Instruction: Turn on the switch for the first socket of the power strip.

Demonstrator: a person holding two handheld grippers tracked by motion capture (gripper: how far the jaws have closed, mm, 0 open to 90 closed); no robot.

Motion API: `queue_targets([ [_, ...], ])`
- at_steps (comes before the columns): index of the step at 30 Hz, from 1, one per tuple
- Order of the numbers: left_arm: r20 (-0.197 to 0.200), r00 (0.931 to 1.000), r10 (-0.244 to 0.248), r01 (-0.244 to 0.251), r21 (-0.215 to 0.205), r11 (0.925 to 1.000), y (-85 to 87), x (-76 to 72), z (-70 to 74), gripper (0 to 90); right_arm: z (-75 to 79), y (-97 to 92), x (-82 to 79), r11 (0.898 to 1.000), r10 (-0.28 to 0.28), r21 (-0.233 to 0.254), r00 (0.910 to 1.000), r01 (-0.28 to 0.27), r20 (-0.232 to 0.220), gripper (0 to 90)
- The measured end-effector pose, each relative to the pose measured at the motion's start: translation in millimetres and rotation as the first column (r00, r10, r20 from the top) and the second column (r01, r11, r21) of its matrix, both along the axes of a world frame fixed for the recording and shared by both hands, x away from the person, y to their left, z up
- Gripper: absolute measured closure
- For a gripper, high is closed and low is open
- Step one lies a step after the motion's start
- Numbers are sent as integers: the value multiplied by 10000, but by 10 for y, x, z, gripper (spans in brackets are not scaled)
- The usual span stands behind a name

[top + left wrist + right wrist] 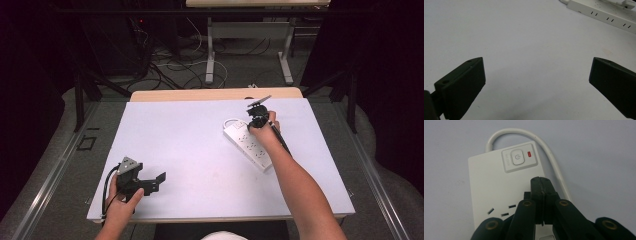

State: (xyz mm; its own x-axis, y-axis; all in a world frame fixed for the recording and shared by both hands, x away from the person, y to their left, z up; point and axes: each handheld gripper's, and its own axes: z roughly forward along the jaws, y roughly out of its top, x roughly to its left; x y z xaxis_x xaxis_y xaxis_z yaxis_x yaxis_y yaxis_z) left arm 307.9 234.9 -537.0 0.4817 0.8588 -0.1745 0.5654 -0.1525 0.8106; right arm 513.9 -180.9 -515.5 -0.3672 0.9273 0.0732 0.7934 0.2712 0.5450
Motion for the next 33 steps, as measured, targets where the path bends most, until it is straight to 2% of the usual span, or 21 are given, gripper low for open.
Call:
queue_targets([
  [4,-2,10000,-7,7,8,10000,-2,2,-1,4,-2,3,-1,10000,52,-23,10000,-52,22,900],
  [5,2,10000,-10,10,20,10000,-2,1,0,4,-10,14,-3,10000,48,-62,9999,-49,-123,900],
  [6,4,10000,-13,13,24,10000,-3,1,0,4,-25,15,0,10000,79,-6,9999,-79,104,900],
  [8,-3,10000,-3,3,6,10000,-2,-1,0,4,-35,27,-1,10000,38,12,9997,-38,250,900],
  [9,-1,10000,-2,2,3,10000,0,-1,1,4,-27,32,-3,9999,13,-147,9999,-11,151,900],
  [17,-7,10000,-11,11,-11,10000,3,0,-1,4,-24,41,-7,9999,-64,-127,9999,66,112,900],
  [22,-21,10000,9,-9,-8,10000,3,1,-2,4,-39,35,-10,9999,81,-67,9993,-79,367,900],
  [26,-26,10000,21,-21,-21,10000,5,1,-2,4,-35,51,-14,9998,34,-210,9993,-26,371,900],
  [33,-24,10000,17,-17,-31,10000,7,3,-3,4,-37,76,-19,9999,-3,-107,9991,8,421,875],
])
